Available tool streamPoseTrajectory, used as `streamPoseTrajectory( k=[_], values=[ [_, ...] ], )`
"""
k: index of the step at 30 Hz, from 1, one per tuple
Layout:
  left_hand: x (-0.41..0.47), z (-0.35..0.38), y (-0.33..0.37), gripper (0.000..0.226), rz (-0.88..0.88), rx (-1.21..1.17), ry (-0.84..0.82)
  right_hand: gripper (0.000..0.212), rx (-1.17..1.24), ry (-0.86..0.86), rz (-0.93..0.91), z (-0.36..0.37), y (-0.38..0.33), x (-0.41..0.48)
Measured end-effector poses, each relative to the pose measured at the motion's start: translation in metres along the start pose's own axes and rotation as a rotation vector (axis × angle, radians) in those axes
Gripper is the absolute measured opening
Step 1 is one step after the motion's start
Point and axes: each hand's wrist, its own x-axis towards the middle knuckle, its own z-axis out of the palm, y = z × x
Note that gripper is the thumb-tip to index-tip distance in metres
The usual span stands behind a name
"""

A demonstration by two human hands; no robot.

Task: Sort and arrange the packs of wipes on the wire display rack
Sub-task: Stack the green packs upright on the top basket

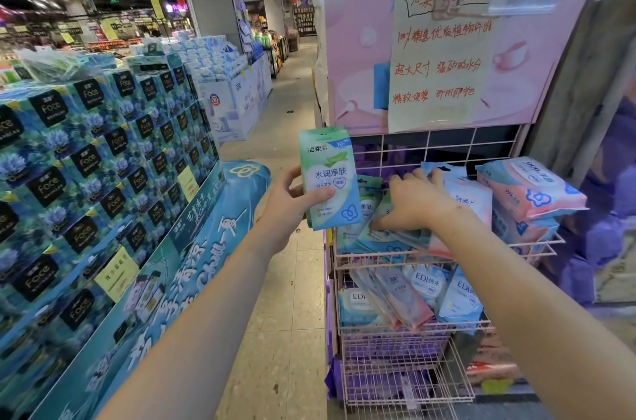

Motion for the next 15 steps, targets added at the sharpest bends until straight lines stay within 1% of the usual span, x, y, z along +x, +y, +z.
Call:
streamPoseTrajectory(
  k=[2, 8, 10, 15],
  values=[
    [-0.0010, -0.0003, 0.0000, 0.070, 0.001, 0.001, 0.003, 0.100, -0.002, -0.017, 0.001, 0.0001, -0.0004, 0.0016],
    [-0.0043, 0.0008, -0.0013, 0.070, 0.009, 0.003, 0.003, 0.090, -0.020, -0.075, -0.009, 0.0004, 0.0002, 0.0021],
    [-0.0047, 0.0005, -0.0011, 0.072, 0.011, 0.008, 0.008, 0.086, 0.017, -0.078, -0.022, -0.0004, 0.0003, 0.0018],
    [-0.0057, -0.0010, -0.0001, 0.079, 0.010, 0.014, 0.030, 0.077, 0.196, -0.075, -0.039, -0.0026, 0.0018, 0.0048]
  ],
)
